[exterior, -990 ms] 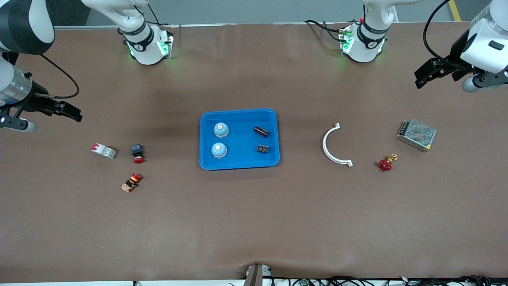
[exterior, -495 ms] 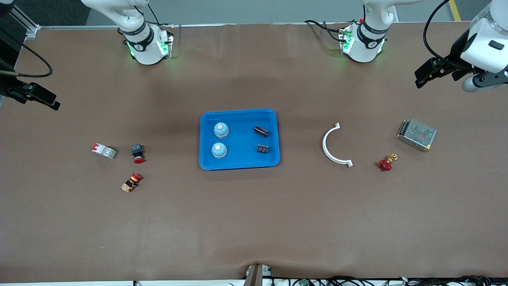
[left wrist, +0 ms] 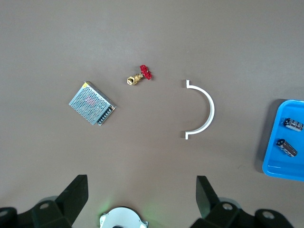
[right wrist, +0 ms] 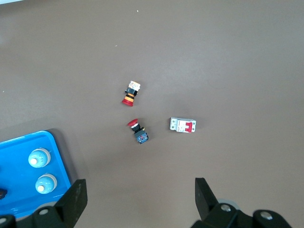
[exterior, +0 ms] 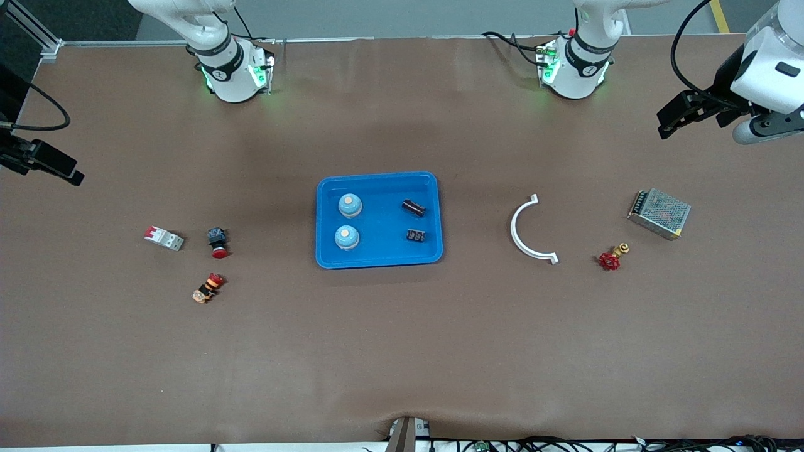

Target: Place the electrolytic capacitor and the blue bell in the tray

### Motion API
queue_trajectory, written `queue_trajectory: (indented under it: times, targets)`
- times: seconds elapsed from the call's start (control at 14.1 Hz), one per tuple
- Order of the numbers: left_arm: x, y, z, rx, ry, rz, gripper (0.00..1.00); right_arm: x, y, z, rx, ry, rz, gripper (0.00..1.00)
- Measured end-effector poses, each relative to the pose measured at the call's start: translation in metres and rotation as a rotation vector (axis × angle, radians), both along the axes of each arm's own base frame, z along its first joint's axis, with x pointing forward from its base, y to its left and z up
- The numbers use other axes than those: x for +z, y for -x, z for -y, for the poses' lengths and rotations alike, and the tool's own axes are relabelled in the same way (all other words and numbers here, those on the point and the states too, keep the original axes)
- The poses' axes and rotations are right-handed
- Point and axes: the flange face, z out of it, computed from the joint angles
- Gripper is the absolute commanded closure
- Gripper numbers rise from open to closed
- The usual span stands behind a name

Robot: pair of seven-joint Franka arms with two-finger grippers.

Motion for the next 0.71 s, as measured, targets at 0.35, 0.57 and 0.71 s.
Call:
queue_trajectory:
  times: [0.35,0.57,0.71]
  targets:
    - [0.002,0.0,0.0,0.0,0.001,0.004,0.0,0.0,-0.002,-0.016,0.023,-0.036,0.007,0.0]
    - [0.006,0.0,0.0,0.0,0.002,0.013,0.0,0.0,-0.002,-0.02,0.03,-0.039,0.006,0.0]
    - [0.008,0.0,0.0,0.0,0.003,0.016,0.0,-0.002,-0.002,-0.02,0.051,-0.039,-0.003,0.0]
